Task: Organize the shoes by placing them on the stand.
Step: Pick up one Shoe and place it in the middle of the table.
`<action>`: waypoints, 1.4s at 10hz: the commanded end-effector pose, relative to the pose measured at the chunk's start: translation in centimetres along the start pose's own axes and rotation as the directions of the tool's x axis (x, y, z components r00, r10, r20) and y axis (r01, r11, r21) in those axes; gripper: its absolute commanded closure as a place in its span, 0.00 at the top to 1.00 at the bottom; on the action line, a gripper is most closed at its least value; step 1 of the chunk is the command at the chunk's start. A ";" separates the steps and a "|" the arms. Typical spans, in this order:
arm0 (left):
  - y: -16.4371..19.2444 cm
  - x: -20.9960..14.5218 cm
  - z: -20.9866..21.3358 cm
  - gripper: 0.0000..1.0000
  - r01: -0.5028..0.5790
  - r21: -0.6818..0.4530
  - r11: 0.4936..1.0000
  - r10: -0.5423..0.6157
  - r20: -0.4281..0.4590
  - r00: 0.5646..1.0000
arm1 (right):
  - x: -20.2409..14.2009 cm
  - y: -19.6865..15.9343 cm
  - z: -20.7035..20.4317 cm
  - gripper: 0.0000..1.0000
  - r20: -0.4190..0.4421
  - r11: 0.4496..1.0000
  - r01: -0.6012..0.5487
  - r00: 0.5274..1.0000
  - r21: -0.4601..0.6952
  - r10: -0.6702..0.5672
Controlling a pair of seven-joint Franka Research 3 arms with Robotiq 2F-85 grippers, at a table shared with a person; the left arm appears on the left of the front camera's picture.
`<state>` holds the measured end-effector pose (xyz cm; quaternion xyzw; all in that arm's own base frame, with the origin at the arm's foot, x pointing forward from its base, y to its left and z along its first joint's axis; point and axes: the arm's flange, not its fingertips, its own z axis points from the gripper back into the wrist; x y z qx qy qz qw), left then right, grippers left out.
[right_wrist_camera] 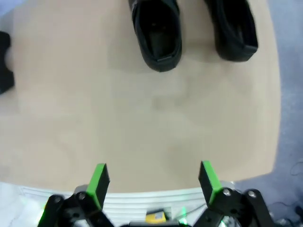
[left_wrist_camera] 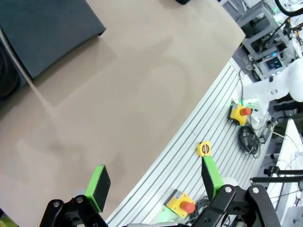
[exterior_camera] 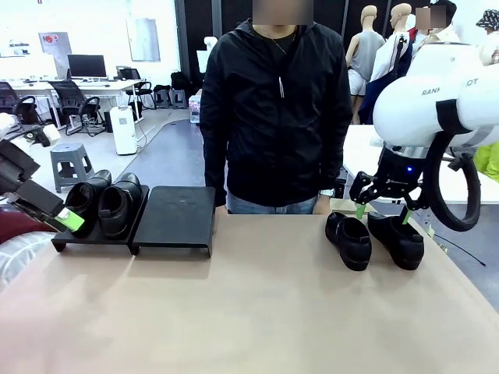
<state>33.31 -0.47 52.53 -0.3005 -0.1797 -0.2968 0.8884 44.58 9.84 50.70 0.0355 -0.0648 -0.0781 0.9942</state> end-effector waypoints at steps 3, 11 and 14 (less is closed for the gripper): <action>0.0 0.1 -0.1 1.00 0.002 -0.012 1.000 -0.001 0.021 1.000 | 2.5 0.0 -0.7 1.00 -0.049 0.994 0.052 0.997 -0.097 -0.057; 0.0 0.1 -0.1 1.00 0.002 -0.012 1.000 -0.001 0.021 1.000 | 20.8 -5.7 -9.5 1.00 -0.233 0.996 0.085 0.969 0.012 -0.080; 0.0 0.1 -0.1 1.00 0.002 -0.012 1.000 -0.001 0.021 1.000 | 21.0 -4.6 -13.3 1.00 -0.295 0.997 0.072 0.953 -0.015 -0.073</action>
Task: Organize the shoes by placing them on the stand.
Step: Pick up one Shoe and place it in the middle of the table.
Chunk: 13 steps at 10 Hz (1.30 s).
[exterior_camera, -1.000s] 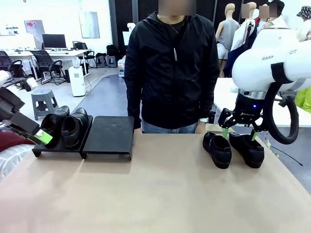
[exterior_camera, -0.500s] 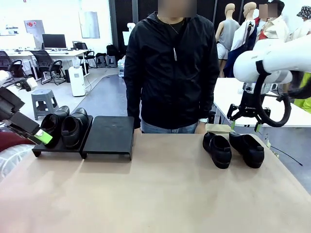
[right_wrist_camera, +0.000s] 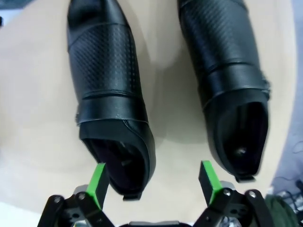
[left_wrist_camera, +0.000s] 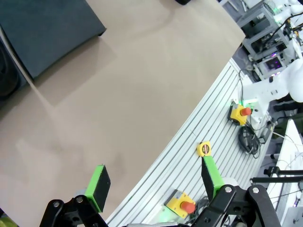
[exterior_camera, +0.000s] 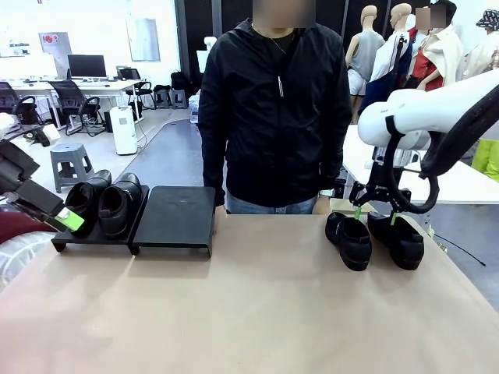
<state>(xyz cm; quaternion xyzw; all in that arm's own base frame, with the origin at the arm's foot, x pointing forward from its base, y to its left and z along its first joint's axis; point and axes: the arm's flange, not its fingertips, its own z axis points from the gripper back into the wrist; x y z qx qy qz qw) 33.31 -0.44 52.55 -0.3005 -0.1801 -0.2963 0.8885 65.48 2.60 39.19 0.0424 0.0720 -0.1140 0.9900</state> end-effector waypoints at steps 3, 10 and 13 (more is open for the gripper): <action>0.0 0.1 -0.1 1.00 0.002 -0.012 1.000 -0.002 0.020 1.000 | 1.1 1.1 -2.1 1.00 -0.080 0.999 -0.033 0.996 0.013 0.034; 0.0 0.1 -0.1 1.00 0.002 -0.012 1.000 -0.002 0.020 1.000 | 1.1 1.4 -3.7 0.00 -0.123 1.000 -0.016 0.992 0.011 0.017; 0.0 0.1 -0.1 1.00 0.002 -0.012 1.000 -0.002 0.020 1.000 | 1.2 1.9 -4.8 0.00 -0.091 0.999 -0.027 0.996 -0.020 0.025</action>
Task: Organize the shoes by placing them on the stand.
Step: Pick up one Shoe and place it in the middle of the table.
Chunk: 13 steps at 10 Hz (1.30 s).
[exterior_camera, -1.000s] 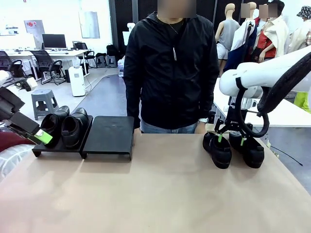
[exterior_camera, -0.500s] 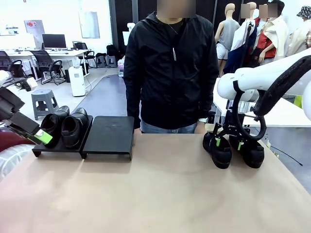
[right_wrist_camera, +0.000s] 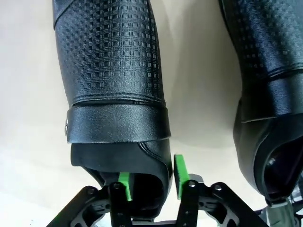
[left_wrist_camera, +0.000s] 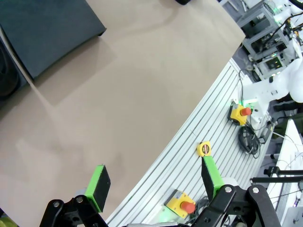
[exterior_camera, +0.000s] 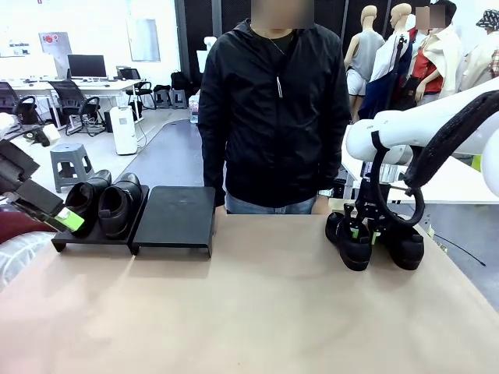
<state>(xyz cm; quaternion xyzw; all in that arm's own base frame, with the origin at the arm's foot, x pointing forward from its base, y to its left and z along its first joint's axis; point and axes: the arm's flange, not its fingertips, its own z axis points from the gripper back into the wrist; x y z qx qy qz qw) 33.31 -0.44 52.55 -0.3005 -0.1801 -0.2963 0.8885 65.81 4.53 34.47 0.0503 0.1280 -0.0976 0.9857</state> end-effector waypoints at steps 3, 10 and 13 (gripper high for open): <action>0.0 0.1 -0.1 1.00 0.002 -0.012 1.000 -0.002 0.020 1.000 | 0.4 0.1 -0.1 0.00 0.031 0.999 0.001 1.000 -0.036 0.000; 0.0 0.1 -0.1 1.00 0.002 -0.012 1.000 -0.002 0.020 1.000 | -10.6 0.6 6.4 0.00 0.085 1.000 -0.006 0.996 -0.005 0.007; 0.0 0.1 -0.1 1.00 0.002 -0.012 1.000 -0.002 0.020 1.000 | -26.4 -2.3 6.8 0.00 0.074 0.998 -0.061 0.995 -0.006 0.062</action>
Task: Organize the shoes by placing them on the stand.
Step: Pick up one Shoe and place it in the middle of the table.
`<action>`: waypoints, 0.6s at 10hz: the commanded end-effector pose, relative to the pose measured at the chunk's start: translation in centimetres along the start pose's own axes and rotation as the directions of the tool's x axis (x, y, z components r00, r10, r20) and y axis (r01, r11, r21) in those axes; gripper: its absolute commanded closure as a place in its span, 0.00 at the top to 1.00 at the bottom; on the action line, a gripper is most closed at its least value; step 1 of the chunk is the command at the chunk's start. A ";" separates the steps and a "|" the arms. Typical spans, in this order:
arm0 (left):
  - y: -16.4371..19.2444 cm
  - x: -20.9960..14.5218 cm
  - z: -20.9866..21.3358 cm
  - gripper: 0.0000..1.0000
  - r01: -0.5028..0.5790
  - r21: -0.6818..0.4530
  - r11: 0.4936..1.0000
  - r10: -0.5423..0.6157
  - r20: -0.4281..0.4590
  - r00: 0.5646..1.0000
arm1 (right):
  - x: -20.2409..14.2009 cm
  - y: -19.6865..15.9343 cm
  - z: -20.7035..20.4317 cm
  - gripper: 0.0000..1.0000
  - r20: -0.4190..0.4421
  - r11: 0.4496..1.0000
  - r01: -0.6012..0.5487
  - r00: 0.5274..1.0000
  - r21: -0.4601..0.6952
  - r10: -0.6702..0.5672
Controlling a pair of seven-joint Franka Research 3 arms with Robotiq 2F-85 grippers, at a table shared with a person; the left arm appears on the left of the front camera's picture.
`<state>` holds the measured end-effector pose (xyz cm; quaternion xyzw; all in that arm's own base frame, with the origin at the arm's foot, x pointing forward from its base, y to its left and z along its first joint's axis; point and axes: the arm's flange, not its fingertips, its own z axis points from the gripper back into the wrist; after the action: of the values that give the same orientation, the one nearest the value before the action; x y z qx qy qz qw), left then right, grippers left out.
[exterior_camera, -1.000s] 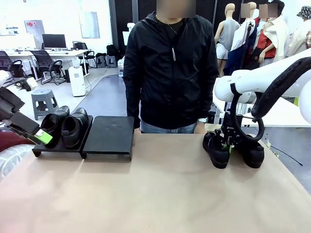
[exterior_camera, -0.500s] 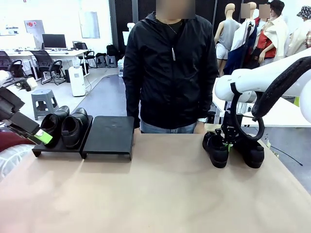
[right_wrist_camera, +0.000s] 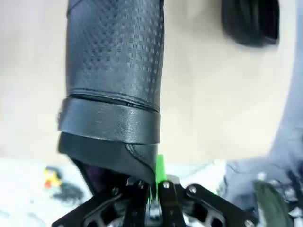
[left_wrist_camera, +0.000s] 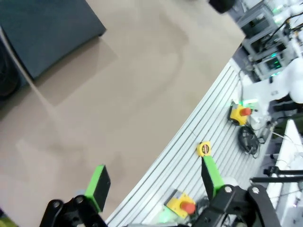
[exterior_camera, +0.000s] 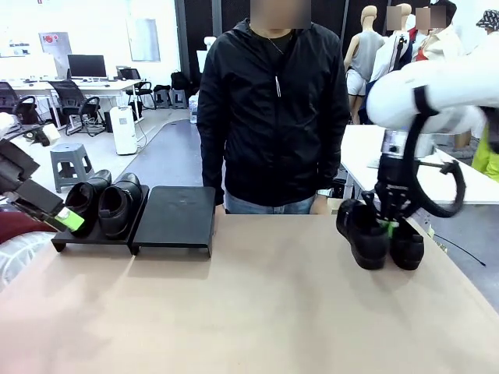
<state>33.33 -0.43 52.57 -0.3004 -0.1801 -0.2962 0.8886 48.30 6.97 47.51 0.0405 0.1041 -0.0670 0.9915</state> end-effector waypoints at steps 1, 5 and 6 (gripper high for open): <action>0.0 0.1 -0.1 1.00 0.003 -0.012 1.000 -0.002 0.020 1.000 | -8.8 -2.5 -1.5 0.00 0.068 0.997 0.000 0.998 0.076 -0.005; 0.0 0.1 -0.1 1.00 0.003 -0.012 1.000 -0.002 0.020 1.000 | -8.7 -2.1 -1.4 0.00 0.020 0.999 0.016 1.000 0.043 -0.016; 0.0 0.1 -0.1 1.00 0.003 -0.012 1.000 -0.002 0.020 1.000 | -8.7 -2.1 -1.4 0.00 0.020 0.999 0.016 1.000 0.043 -0.016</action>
<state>33.33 -0.44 52.56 -0.3004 -0.1800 -0.2963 0.8886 38.66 5.90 47.02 0.0639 0.0892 -0.0852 0.9903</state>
